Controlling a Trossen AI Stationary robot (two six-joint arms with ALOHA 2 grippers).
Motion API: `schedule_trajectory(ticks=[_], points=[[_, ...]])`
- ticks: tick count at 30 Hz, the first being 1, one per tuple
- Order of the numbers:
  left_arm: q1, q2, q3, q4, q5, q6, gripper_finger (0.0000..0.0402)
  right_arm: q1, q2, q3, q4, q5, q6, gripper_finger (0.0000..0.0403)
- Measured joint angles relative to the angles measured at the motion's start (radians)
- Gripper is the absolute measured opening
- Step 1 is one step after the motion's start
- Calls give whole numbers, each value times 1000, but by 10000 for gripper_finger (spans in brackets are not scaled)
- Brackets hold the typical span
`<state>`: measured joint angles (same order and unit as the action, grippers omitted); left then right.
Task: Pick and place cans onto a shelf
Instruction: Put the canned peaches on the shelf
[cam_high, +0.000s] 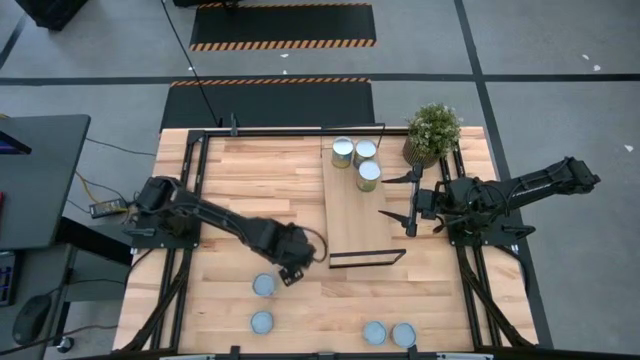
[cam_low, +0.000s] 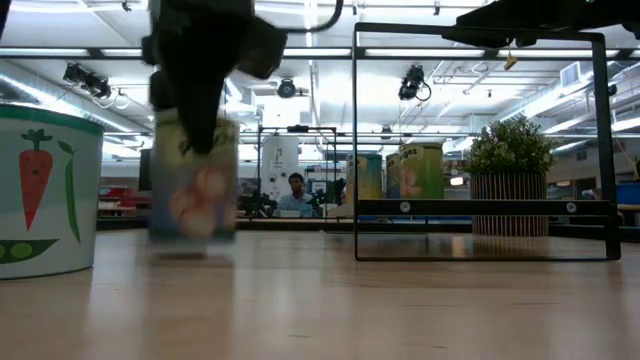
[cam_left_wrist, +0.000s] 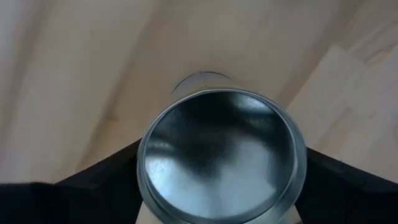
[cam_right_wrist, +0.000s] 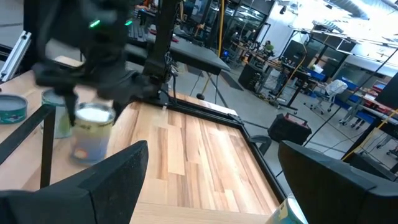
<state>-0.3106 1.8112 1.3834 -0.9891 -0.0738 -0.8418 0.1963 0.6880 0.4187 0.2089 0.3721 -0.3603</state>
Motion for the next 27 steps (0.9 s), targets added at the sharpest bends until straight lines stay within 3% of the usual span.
schedule_trajectory(ticks=[9, 19, 23, 27], points=[[164, -101, 27, -39, 31, 195, 327, 0, 0, 0, -1, 0, 0, 368], [339, -64, 237, -24, 7, 455, 327, 0, 0, 0, 0, 0, 0, 368], [401, -42, 254, 35, -56, 572, 327, -1, 5, 1, 7, -3, -2, 368], [462, -13, 251, 153, -37, 646, 327, -2, 17, 1, 5, -8, -5, 368]])
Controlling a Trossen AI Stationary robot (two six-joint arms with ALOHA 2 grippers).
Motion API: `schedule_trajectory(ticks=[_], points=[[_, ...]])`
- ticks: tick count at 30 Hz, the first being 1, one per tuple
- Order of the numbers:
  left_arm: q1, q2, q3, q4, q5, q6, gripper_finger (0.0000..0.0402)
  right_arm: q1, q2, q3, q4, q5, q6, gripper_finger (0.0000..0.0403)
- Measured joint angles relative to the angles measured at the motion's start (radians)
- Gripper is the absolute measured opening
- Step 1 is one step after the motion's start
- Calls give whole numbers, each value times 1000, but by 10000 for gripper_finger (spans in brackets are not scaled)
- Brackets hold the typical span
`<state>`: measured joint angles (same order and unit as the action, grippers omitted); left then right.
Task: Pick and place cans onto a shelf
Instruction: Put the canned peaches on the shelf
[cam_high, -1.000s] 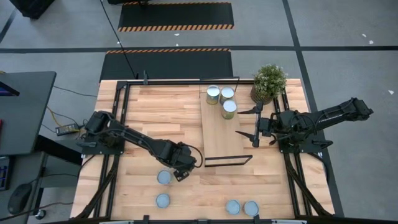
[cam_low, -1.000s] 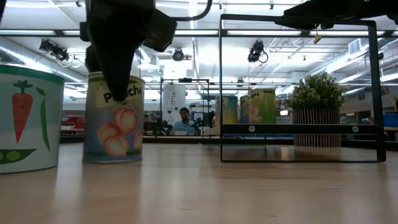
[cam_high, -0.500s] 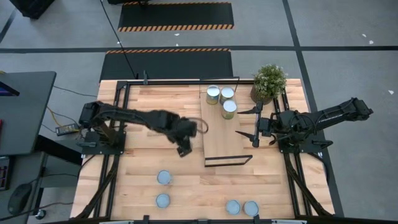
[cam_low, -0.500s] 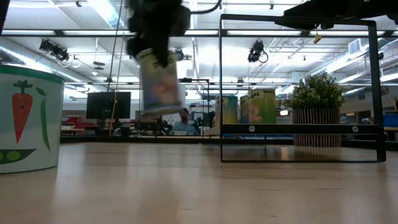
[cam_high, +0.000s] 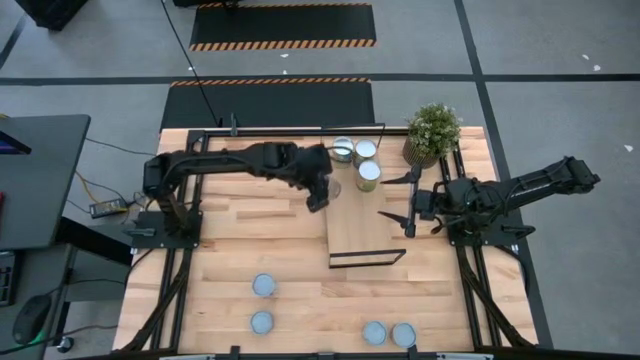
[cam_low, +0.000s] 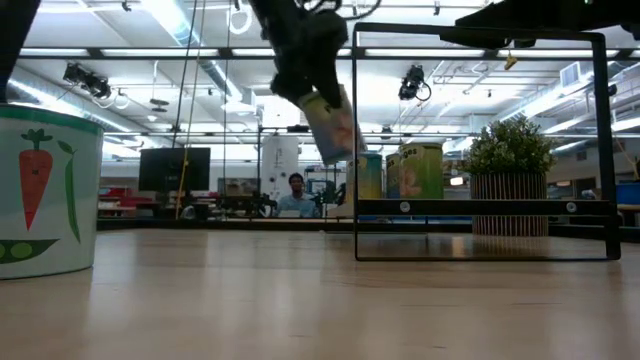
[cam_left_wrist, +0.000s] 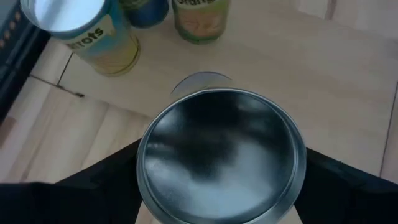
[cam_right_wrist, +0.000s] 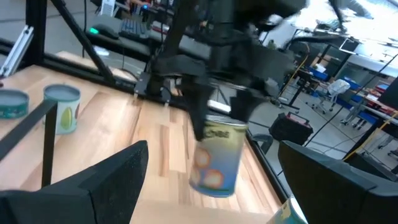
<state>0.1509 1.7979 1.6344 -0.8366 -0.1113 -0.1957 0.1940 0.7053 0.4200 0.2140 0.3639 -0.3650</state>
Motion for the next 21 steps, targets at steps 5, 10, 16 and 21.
schedule_trajectory(ticks=[5, 10, 16, 21], points=[[56, 58, 34, 27, 96, 7, 327, -4, 20, -1, 27, 3, -6, 368], [67, 153, 169, -83, 115, 51, 327, -14, 23, -1, 37, 7, -13, 368], [73, 283, 324, -179, 134, 107, 327, -19, 23, -1, 29, 8, -8, 368], [73, 329, 357, -188, 142, 185, 327, -19, 23, -1, 10, 8, -4, 368]])
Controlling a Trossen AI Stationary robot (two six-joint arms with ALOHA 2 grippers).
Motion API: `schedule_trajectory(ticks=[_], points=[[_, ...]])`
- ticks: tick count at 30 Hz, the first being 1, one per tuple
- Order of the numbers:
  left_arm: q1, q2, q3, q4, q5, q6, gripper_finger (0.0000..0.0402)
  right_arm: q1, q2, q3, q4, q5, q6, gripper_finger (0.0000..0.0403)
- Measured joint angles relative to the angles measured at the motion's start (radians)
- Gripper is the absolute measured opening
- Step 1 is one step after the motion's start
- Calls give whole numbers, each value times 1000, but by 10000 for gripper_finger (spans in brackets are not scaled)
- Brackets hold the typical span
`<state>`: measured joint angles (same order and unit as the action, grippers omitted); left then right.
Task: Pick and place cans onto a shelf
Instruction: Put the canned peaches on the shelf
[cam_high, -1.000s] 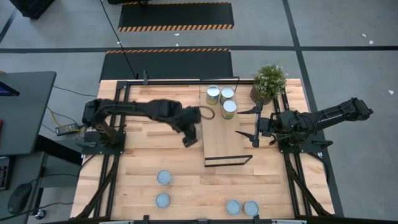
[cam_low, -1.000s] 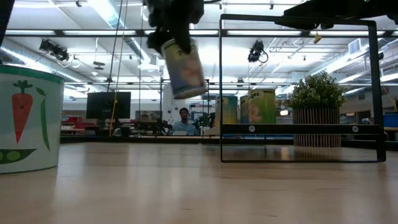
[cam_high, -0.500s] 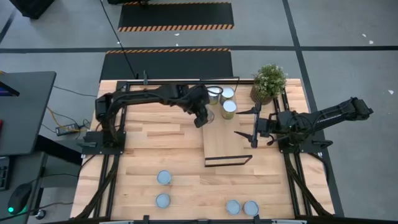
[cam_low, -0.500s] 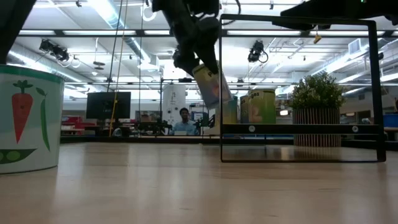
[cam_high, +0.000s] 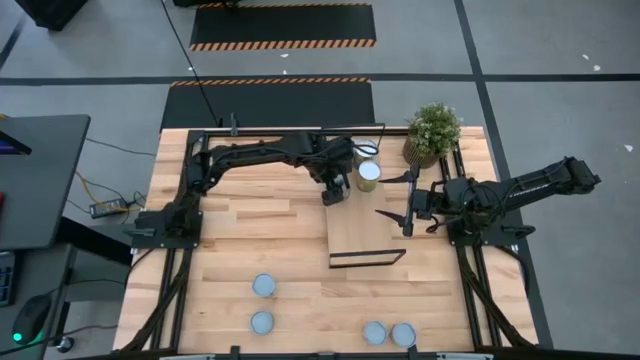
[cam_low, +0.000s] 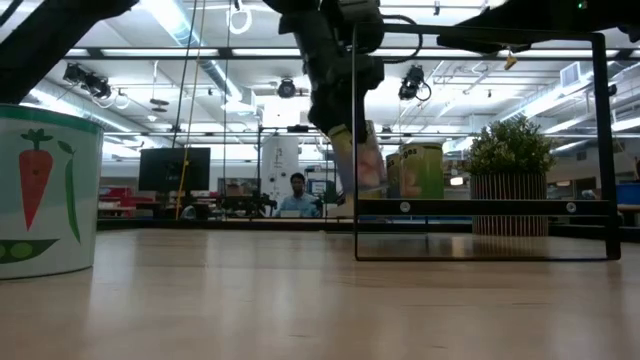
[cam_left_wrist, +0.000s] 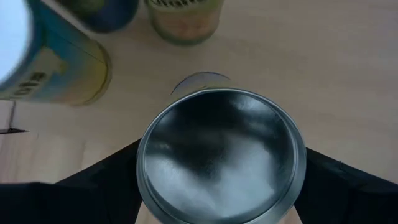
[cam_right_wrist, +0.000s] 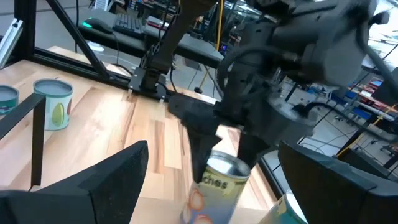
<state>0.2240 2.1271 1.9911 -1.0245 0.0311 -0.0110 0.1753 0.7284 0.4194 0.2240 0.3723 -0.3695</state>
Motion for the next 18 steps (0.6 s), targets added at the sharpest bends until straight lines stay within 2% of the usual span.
schedule_trajectory(ticks=[4, 11, 18], points=[[-1, 3, -2, -1, 0, 71, 327, -1, 0, 0, -1, 1, 0, 368], [-9, 7, -2, 4, 0, 110, 329, -2, 0, 0, -1, 1, 0, 368], [-11, 42, -3, -16, 2, 131, 352, -2, 0, 0, -1, 1, 4, 368]])
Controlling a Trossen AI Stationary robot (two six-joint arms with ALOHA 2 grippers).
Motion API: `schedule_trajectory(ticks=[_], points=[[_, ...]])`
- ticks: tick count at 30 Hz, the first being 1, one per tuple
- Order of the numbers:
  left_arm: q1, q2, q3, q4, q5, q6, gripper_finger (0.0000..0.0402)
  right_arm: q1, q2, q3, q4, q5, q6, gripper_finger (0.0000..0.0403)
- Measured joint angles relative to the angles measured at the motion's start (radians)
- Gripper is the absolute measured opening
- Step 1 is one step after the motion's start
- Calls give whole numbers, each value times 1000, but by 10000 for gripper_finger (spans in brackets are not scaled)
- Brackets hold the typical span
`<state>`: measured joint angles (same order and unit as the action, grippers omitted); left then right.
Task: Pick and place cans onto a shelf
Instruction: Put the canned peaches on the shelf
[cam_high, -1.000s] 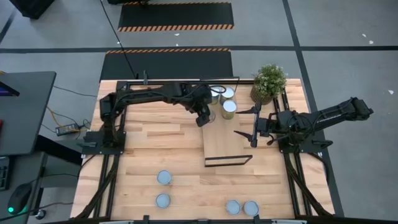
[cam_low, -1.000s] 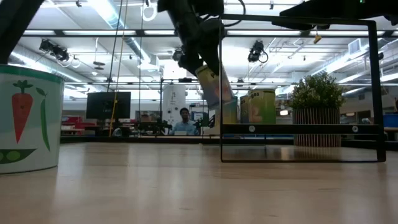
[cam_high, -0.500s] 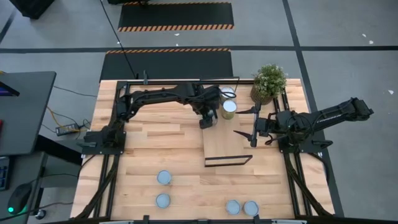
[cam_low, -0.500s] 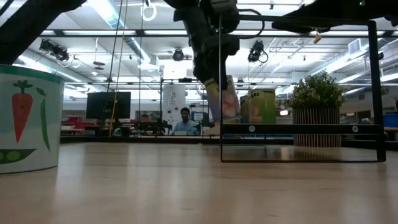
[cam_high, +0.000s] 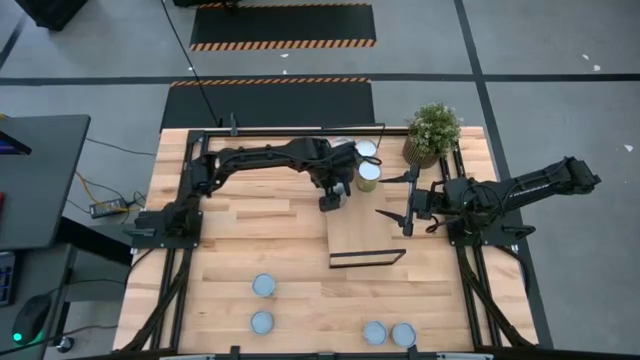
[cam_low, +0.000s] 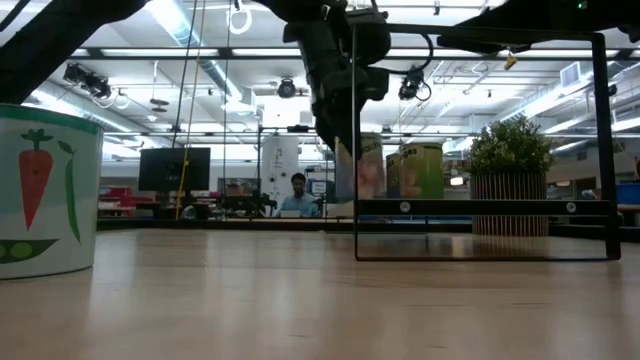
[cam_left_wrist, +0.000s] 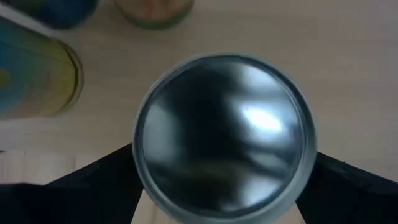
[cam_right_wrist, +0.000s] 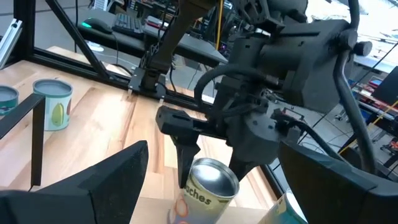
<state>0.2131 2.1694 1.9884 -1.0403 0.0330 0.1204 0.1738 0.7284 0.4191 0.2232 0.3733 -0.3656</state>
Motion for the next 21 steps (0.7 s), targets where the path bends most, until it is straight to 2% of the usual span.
schedule_trajectory(ticks=[5, 14, 21], points=[[-4, 12, 0, 6, -5, 23, 354, 0, 0, 0, -2, 0, 0, 368], [-36, 11, 1, -2, -77, 91, 355, 0, 0, 0, -2, 0, 0, 368], [-77, 10, 1, -1, -204, 193, 355, 0, 0, 0, -2, -1, 2, 368]])
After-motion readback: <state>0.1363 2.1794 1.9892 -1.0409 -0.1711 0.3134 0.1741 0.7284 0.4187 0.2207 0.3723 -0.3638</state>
